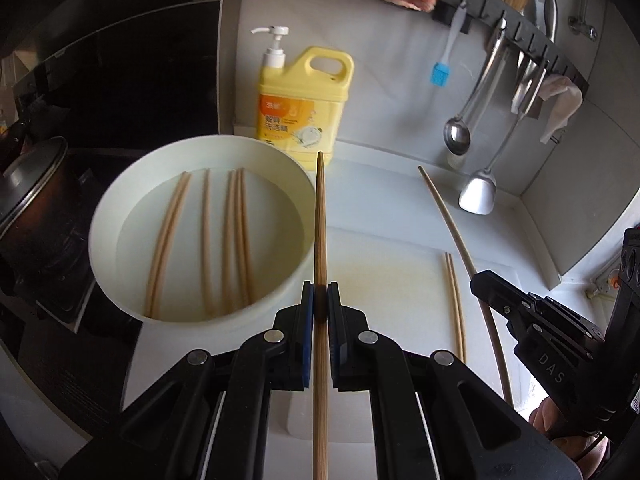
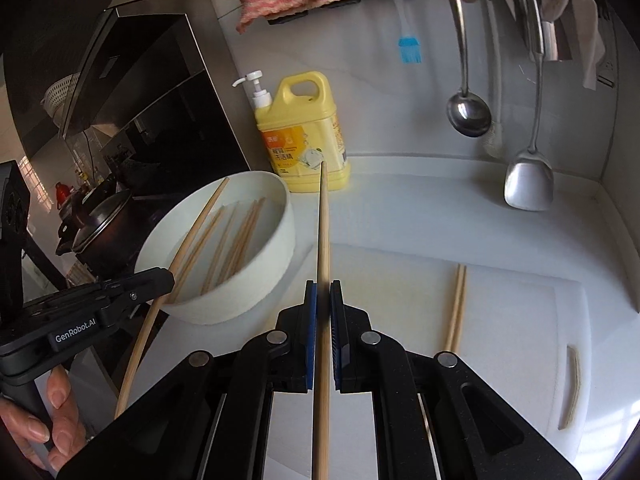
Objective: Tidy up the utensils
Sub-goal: 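Carry the held chopsticks over the water basin with both tools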
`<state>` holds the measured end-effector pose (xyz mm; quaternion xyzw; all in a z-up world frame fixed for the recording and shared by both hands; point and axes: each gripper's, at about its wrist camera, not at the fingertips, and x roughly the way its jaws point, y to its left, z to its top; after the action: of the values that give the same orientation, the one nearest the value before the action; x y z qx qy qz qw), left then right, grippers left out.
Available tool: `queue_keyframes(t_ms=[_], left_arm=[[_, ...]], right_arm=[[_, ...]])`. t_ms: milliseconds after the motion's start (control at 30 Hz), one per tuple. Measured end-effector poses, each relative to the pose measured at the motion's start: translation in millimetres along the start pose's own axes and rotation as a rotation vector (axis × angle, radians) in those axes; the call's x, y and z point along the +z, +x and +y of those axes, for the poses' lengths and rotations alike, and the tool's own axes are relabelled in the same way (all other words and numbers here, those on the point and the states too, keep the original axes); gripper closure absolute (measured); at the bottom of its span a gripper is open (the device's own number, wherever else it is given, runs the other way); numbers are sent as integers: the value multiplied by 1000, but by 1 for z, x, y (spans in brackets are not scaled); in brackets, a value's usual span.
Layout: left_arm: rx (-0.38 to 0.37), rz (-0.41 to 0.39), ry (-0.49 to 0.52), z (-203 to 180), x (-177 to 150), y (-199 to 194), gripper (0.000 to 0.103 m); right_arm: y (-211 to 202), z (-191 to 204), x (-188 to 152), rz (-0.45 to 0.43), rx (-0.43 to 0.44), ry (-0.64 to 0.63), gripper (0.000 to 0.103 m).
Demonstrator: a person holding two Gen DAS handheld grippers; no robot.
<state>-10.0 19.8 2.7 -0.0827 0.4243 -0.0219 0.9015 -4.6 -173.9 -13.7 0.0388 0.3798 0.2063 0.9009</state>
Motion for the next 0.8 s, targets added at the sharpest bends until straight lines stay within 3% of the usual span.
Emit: queue_keyframes(t_ms=[167, 400, 800], left_arm=[[34, -19, -20, 56, 37, -1, 96], [41, 5, -59, 125, 76, 30, 96], [-16, 107, -72, 171, 92, 95, 96]], right_arm=[[40, 50, 34, 11, 50, -5, 96], [103, 111, 69, 38, 62, -28, 96], [183, 144, 81, 154, -1, 24, 97]])
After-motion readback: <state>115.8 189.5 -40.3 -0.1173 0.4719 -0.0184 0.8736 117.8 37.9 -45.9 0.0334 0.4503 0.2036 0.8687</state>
